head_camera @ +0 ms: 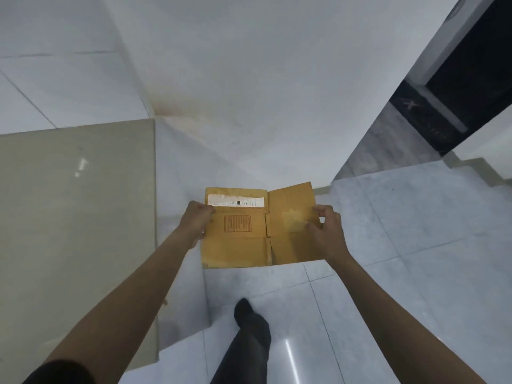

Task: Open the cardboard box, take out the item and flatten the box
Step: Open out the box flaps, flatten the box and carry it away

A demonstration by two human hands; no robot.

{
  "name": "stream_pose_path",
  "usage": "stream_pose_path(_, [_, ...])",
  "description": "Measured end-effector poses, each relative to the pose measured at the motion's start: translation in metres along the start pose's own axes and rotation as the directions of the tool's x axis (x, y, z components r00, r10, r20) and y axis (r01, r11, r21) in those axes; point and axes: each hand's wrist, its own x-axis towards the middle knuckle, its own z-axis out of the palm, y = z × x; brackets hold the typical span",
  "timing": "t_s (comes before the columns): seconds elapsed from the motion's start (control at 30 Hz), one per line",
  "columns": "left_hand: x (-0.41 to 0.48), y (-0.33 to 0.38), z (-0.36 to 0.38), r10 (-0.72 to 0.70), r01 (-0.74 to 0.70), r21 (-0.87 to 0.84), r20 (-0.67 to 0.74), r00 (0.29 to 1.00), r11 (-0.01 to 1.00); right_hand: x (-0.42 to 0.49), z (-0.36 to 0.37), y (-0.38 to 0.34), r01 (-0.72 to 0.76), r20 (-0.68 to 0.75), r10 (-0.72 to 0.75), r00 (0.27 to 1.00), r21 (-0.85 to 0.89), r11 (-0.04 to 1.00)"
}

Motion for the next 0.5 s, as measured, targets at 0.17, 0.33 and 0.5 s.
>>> stream_pose_path(0.17, [0.053, -0.022, 0.047, -0.11, 0.109, 0.018, 0.046, 0.993, 0.994, 0.061, 0.005, 0.039, -0.096, 0.117, 0.104, 0.988, -0.071, 0.993])
stream_pose_path(0.33, [0.102, -0.053, 0.08, -0.251, 0.252, 0.089, -0.021, 0.968, 0.964, 0.113, 0.025, 0.083, -0.17, 0.205, 0.193, 0.96, -0.124, 0.978])
stream_pose_path(0.5, [0.164, -0.098, 0.109, -0.291, 0.299, 0.113, -0.086, 0.953, 0.947, 0.173, 0.062, 0.139, -0.204, 0.3, 0.241, 0.923, -0.15, 0.968])
